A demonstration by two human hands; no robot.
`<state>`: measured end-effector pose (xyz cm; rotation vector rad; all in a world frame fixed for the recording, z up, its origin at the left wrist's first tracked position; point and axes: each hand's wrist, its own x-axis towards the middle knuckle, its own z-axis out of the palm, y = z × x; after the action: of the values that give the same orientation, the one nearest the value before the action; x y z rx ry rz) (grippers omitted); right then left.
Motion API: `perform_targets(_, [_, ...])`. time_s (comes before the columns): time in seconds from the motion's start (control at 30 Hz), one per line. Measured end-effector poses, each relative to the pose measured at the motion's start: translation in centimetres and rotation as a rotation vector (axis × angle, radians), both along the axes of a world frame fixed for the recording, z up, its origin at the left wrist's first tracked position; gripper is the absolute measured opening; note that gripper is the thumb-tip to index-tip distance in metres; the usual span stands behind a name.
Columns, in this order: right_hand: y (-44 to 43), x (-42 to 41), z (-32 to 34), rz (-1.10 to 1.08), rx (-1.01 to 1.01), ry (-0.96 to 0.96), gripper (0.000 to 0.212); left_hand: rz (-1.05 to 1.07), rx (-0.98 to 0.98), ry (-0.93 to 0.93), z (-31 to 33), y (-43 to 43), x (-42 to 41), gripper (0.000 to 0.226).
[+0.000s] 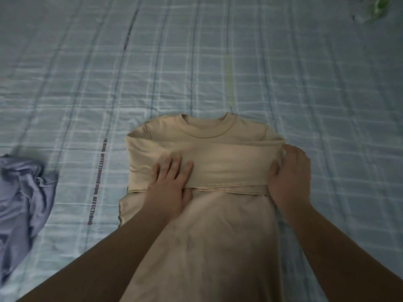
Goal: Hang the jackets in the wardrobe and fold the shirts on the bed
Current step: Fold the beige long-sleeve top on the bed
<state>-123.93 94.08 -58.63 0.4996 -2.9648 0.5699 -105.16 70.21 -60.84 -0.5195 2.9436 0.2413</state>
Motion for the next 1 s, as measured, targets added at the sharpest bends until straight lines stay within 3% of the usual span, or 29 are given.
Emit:
perform_targets(0.07, [-0.6,1.6,-0.1,0.231,0.093,0.078,0.051,0.011,-0.009,0.020,0.0,-0.3,1.3,0.070])
perform_targets(0.13, [-1.1,2.8,-0.9,0.377,0.187,0.021,0.053,0.030,-0.017,0.006,-0.3,-0.9,2.4,0.069])
perform_targets(0.3, [-1.1,3.4,-3.2,0.405,0.380,-0.072,0.058,0.017,-0.029,-0.031,-1.4,-2.2,3.1,0.066])
perform_targets(0.47, [0.0,6.2,-1.4,0.344,0.260,-0.071,0.057,0.000,0.026,-0.026,0.0,-1.0,5.1,0.064])
perform_targets(0.6, [3.7,13.6,0.5,0.311,0.141,-0.076,0.054,0.067,0.143,0.029,1.7,1.2,11.7,0.060])
perform_targets(0.77, [10.7,26.4,0.4,0.083,0.064,-0.285,0.060,0.210,0.239,0.110,2.4,4.4,24.5,0.052])
perform_targets(0.9, [12.4,32.5,1.6,-0.340,-0.162,-0.552,0.066,0.564,0.438,0.021,3.2,7.0,31.7,0.051])
perform_targets(1.0, [12.7,32.5,2.6,-0.568,-0.291,-0.641,0.062,0.784,0.603,0.000,4.4,8.2,32.9,0.046])
